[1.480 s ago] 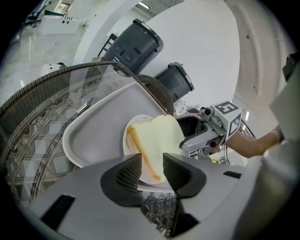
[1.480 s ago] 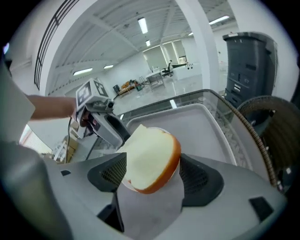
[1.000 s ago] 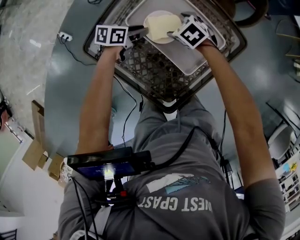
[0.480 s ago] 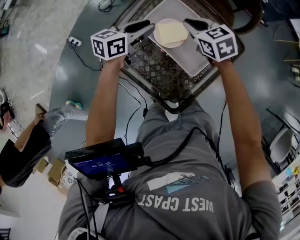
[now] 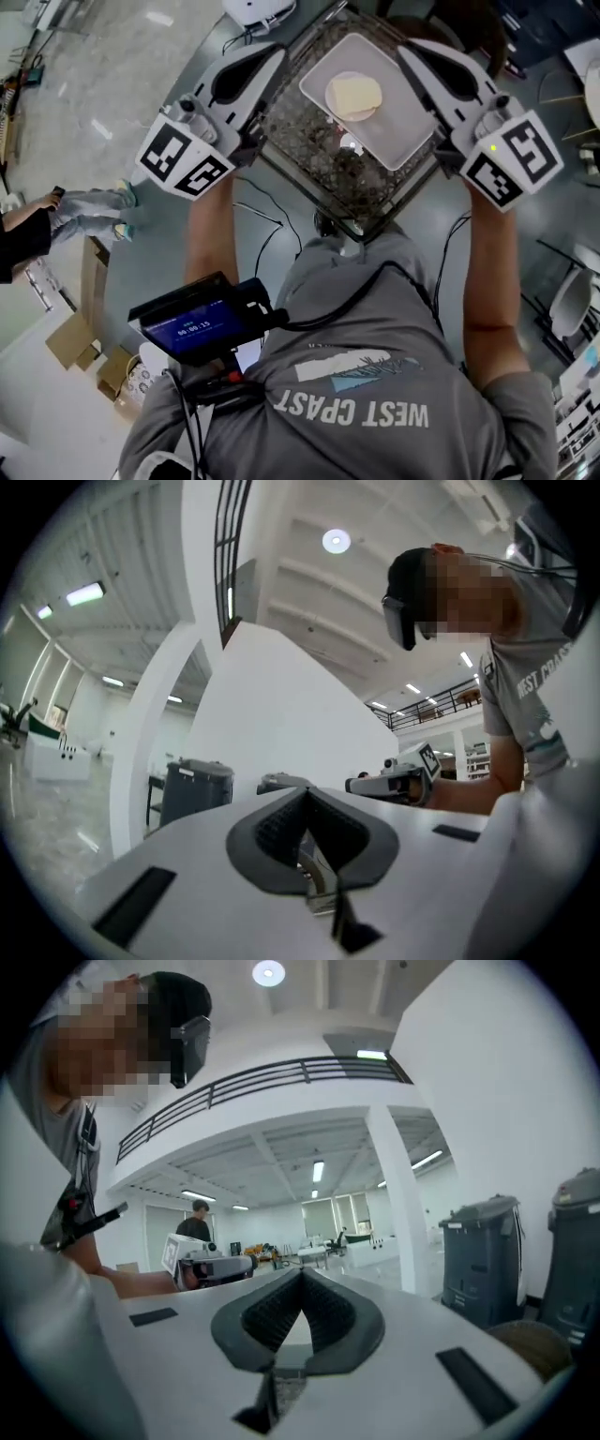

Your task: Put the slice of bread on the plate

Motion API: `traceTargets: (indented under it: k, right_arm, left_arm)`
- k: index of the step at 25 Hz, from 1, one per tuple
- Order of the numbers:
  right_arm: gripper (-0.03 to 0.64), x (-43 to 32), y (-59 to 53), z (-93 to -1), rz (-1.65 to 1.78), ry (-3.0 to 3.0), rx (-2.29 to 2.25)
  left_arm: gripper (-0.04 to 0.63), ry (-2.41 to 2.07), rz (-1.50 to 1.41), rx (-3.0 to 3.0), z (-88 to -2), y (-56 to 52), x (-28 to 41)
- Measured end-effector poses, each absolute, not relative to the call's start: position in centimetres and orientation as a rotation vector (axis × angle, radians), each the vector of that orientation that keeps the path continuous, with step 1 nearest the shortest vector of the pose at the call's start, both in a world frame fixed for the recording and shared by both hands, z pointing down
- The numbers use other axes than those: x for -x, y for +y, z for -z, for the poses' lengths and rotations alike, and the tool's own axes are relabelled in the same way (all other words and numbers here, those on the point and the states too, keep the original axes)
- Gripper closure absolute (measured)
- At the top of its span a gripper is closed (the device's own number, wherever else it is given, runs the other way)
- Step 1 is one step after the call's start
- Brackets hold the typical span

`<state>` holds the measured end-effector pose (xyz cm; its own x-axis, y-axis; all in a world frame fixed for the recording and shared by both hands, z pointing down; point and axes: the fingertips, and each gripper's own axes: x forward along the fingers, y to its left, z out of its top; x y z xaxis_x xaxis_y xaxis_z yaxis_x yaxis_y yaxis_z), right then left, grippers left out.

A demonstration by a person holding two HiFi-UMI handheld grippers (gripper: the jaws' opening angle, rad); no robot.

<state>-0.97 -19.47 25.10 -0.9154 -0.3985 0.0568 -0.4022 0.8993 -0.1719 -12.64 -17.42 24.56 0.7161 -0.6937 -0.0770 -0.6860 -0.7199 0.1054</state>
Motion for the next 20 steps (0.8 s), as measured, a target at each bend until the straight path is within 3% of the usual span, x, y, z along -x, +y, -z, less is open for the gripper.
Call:
traceTargets:
  k: [6,20]
  right_arm:
    - [0.612,-0.8,-15.9,-18.3,-0.09,-3.14,-0.686]
    - [0.612,-1.5,-7.8,-13.7,0.1,-3.183,-0.74]
  left_arm:
    - [0.589,-1.286,0.228,-2.976,-18.9,-14.8,15.1]
    - [0.589,-1.35,0.313,-3.052,-16.3,-9.1,18.2]
